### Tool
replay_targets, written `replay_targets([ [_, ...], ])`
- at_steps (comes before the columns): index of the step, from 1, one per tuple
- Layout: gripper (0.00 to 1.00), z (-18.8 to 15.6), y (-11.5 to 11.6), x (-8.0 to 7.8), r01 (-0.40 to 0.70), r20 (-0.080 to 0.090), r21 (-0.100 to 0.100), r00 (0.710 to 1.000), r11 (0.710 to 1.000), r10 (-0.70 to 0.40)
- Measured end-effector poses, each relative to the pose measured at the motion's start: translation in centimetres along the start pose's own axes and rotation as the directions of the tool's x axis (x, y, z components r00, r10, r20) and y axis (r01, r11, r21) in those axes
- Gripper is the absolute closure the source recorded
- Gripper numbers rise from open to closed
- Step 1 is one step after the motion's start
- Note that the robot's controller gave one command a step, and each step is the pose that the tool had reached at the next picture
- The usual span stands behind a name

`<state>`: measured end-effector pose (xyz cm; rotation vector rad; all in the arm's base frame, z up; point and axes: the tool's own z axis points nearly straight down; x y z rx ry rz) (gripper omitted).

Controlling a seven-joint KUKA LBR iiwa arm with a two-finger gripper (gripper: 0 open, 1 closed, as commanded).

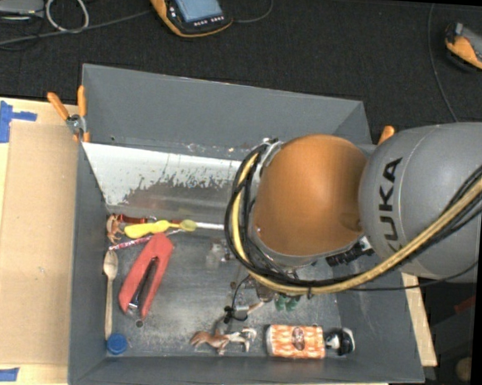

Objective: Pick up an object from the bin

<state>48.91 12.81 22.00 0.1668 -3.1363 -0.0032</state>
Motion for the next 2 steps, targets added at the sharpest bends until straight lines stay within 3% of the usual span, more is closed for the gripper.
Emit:
replay_targets([
  [1, 0.0, 3.8, -2.9, 1.3, -0.173, -0.004, 0.002, 0.985, 0.985, 0.173],
  [2, 0.0, 4.2, -8.7, 1.0, 0.005, -0.004, 0.003, 1.0, 1.0, -0.005],
])
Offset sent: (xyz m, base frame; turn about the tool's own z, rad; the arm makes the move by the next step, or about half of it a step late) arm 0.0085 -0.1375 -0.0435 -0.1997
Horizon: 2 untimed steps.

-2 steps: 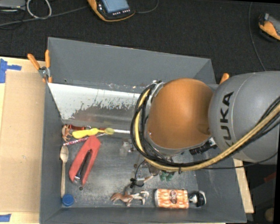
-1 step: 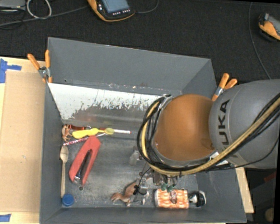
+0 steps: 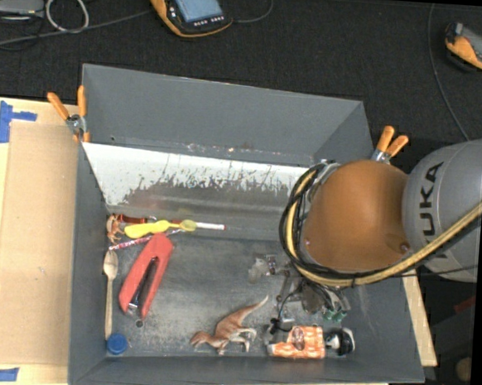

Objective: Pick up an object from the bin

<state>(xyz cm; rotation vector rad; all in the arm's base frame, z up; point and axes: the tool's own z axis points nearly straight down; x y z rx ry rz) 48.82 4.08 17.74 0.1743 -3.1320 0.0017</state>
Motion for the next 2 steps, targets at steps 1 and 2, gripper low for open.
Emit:
replay_targets([
  [1, 0.0, 1.0, -1.7, 0.3, 0.13, -0.002, 0.001, 0.991, 0.991, -0.13],
  [2, 0.0, 1.1, -0.7, 0.7, 0.218, -0.003, -0.001, 0.976, 0.976, -0.218],
])
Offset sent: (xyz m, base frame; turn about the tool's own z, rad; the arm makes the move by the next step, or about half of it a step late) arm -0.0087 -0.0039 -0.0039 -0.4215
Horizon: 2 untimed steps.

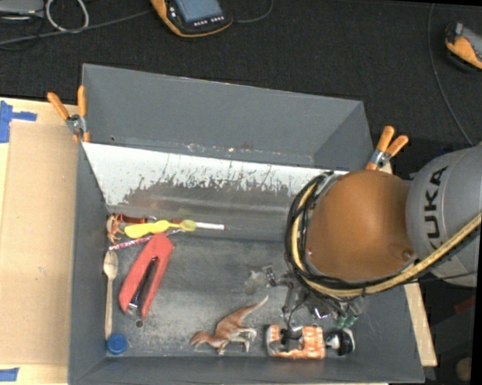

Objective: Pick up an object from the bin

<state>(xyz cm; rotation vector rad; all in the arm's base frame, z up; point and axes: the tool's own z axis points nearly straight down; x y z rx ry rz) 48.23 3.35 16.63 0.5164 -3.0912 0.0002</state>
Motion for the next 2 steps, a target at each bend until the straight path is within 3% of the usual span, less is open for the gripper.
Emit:
replay_targets([
  [1, 0.0, 3.3, -5.4, 1.4, 0.166, -0.002, -0.002, 0.986, 0.986, -0.166],
  [2, 0.0, 6.9, -7.8, -0.2, -0.197, 0.001, -0.003, 0.98, 0.98, 0.197],
])
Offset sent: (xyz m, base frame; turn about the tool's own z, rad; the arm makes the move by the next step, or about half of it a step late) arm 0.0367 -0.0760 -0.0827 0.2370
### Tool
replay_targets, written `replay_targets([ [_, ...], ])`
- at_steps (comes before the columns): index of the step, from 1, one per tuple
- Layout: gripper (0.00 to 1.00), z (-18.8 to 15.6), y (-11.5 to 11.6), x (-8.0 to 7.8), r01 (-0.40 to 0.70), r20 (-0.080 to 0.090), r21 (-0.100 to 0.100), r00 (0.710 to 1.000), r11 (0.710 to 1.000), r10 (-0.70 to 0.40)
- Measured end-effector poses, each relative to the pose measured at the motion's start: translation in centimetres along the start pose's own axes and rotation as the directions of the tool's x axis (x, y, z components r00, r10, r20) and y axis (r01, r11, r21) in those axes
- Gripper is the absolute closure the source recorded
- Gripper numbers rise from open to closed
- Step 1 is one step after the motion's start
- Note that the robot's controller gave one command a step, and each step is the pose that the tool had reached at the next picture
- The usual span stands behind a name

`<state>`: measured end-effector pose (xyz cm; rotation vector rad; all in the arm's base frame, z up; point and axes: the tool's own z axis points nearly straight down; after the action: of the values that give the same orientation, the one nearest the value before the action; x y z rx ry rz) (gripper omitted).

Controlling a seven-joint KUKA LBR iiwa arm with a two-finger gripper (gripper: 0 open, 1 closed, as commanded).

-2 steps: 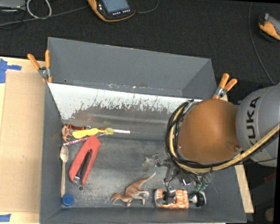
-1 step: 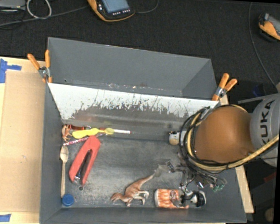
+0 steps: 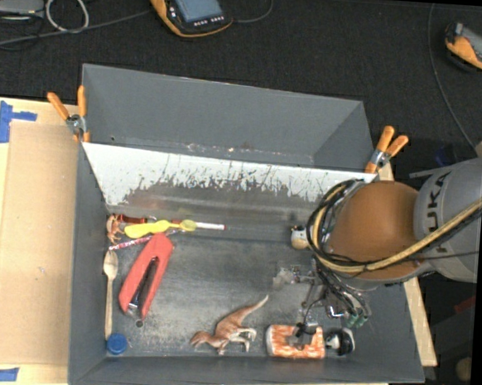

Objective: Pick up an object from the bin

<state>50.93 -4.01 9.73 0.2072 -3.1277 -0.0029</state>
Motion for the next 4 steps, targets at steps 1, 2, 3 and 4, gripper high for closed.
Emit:
replay_targets([
  [1, 0.0, 0.9, 0.1, 0.9, 0.088, -0.006, 0.0, 0.996, 0.996, -0.088],
  [2, 1.0, 2.7, 0.5, 1.6, -0.071, -0.009, -0.001, 0.997, 0.997, 0.071],
  [3, 1.0, 2.7, 0.5, 1.6, -0.072, -0.009, -0.001, 0.997, 0.997, 0.072],
  [4, 1.0, -4.7, 0.9, 2.0, -0.021, -0.014, -0.004, 1.0, 1.0, 0.021],
])
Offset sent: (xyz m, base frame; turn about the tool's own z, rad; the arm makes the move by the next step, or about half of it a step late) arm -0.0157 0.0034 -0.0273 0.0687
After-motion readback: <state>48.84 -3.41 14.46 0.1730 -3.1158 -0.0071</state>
